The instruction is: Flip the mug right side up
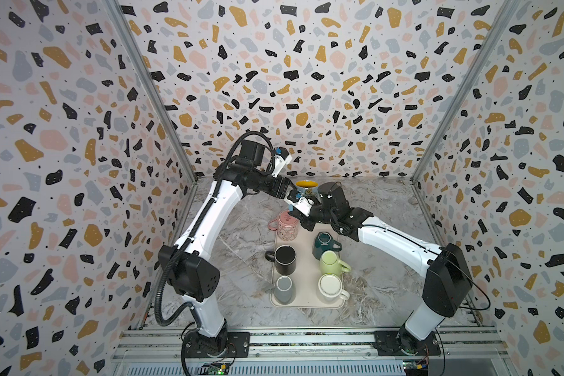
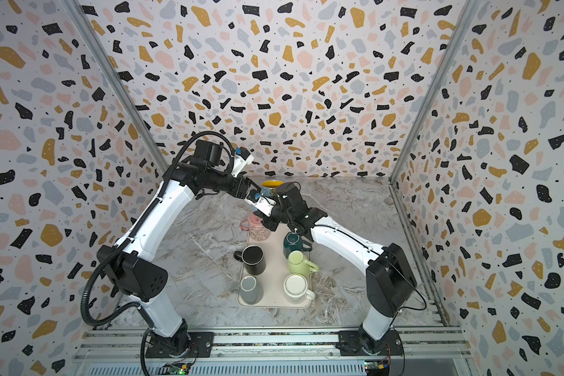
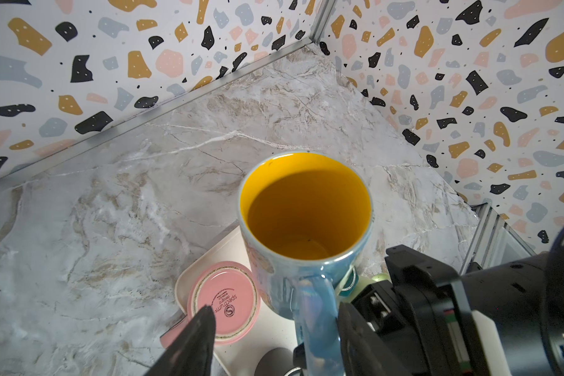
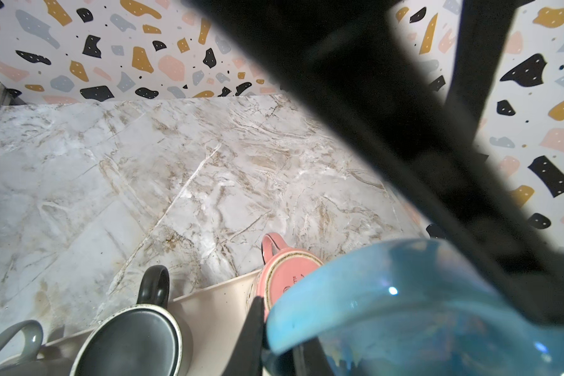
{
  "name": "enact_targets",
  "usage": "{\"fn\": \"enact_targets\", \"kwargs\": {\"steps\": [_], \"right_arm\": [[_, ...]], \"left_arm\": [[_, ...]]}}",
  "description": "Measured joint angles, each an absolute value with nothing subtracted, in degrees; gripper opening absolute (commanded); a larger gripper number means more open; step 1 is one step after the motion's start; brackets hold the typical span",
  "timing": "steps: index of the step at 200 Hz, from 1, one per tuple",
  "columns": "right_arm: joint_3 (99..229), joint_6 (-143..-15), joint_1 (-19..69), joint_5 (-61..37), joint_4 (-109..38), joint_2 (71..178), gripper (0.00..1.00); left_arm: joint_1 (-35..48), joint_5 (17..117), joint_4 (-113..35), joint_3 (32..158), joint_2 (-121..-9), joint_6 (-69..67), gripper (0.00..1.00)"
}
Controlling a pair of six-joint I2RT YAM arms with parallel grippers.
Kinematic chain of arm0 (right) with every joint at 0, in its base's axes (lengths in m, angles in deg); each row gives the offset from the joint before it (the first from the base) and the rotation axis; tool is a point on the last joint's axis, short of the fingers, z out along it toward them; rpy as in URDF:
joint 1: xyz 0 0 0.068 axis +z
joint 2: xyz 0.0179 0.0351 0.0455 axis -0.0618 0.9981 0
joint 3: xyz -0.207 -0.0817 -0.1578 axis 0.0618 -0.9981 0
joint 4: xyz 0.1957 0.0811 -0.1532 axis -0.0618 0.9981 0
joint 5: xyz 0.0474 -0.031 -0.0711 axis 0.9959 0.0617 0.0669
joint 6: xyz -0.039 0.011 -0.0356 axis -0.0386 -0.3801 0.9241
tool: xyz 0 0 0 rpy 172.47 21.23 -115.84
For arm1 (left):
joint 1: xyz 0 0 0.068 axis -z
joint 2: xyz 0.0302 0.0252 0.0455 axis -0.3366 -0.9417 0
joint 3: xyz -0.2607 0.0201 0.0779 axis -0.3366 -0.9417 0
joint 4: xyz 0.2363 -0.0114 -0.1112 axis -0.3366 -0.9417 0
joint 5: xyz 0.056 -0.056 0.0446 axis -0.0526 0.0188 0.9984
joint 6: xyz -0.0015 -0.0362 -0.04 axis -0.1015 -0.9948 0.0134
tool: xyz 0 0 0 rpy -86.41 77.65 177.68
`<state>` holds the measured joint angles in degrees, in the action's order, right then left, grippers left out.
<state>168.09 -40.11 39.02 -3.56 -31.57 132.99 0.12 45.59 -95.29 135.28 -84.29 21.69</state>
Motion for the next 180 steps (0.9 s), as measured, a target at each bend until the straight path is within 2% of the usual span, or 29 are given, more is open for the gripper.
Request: {"fn": "enact_targets", "kwargs": {"steps": [180], "right_arm": [[168.7, -38.4, 39.5, -3.5, -29.6, 133.2, 0.00]], "left_arm": [[0.6, 45.0, -95.6, 131.6, -82.9, 22.4, 0.58]]}}
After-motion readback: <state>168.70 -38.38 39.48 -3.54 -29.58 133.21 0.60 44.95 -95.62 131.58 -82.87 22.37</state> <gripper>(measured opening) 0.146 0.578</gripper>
